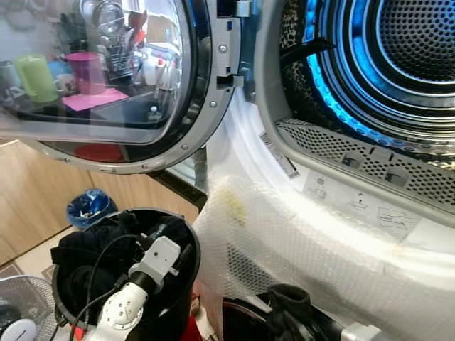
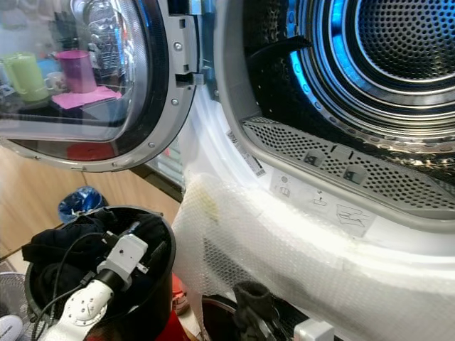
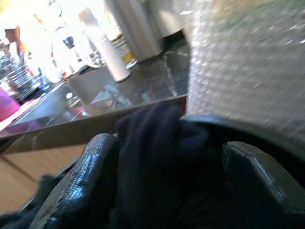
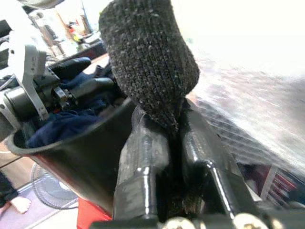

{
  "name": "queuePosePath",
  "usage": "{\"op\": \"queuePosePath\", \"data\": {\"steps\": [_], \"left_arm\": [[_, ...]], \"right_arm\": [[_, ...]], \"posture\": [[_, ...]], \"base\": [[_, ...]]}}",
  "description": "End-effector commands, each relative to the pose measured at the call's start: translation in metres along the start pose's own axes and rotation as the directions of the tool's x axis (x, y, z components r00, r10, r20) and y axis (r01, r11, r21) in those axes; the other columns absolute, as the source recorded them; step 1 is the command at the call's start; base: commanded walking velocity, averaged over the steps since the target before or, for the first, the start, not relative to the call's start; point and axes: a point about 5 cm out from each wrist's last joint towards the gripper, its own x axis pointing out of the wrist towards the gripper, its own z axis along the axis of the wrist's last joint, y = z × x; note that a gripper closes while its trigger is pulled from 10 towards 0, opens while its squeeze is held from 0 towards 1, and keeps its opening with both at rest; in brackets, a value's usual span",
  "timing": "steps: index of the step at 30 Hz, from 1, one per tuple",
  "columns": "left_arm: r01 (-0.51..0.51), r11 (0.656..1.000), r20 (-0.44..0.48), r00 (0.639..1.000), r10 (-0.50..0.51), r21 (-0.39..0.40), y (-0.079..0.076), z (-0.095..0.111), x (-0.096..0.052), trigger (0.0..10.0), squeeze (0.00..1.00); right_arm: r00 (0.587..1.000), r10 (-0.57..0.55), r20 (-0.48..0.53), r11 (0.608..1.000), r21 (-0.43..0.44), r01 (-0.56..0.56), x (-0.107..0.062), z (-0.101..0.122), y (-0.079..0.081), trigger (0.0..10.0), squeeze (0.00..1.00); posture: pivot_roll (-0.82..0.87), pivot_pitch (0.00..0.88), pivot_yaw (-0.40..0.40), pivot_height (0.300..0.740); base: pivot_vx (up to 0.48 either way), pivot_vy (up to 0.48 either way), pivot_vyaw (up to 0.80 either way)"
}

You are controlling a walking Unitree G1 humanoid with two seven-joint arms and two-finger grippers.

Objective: Clothes washing

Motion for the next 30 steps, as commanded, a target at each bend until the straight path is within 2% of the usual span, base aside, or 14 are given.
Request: {"op": "queuePosePath", "data": {"steps": [1, 4, 8, 17, 24, 30], "left_arm": [[0.01, 1.0, 0.003, 1.0, -0.01, 0.004, 0.0014, 0.0018, 0.0, 10.0, 0.0], [0.019, 1.0, 0.009, 1.0, -0.019, 0.004, 0.0003, 0.004, 0.0012, 10.0, 0.0], [0.03, 1.0, 0.009, 1.0, -0.03, 0.004, -0.0023, 0.0051, 0.0025, 10.0, 0.0], [0.032, 0.999, 0.008, 0.999, -0.032, 0.002, -0.0017, 0.0044, -0.001, 10.0, 0.0], [0.043, 0.999, 0.01, 0.999, -0.043, 0.002, -0.0032, 0.0041, -0.0057, 10.0, 0.0], [0.048, 0.998, 0.017, 0.999, -0.049, 0.027, -0.0043, 0.0054, -0.0053, 10.0, 0.0]], "right_arm": [[1.0, -0.005, -0.007, 1.0, 0.006, 0.005, 0.0002, -0.0029, 0.0013, 10.0, 0.0], [1.0, -0.011, -0.01, 1.0, 0.006, 0.011, 0.0004, -0.004, 0.003, 10.0, 0.0], [1.0, -0.019, -0.006, 1.0, 0.009, 0.019, -0.0028, -0.0043, 0.0047, 10.0, 0.0], [0.999, 0.031, -0.014, 0.999, 0.009, -0.031, -0.0024, -0.0038, 0.009, 10.0, 0.0], [1.0, 0.022, -0.022, 1.0, 0.019, -0.021, -0.0028, -0.006, 0.009, 10.0, 0.0], [0.998, 0.04, -0.042, 0.999, 0.026, -0.039, -0.0039, -0.0092, 0.0106, 10.0, 0.0]], "posture": [[0.18, 0.0, 0.018, 0.74], [0.17, 0.0, 0.025, 0.74], [0.16, 0.0, 0.026, 0.74], [0.17, 0.0, 0.021, 0.74], [0.17, 0.0, 0.019, 0.74], [0.17, 0.0, 0.02, 0.74]], "base": [[0.0, 0.0, 0.0], [0.0, 0.0, 0.0], [0.0, 0.0, -0.76], [0.0, 0.0, 0.0], [0.0, 0.0, 0.0], [0.0, -0.051, -0.77]]}}
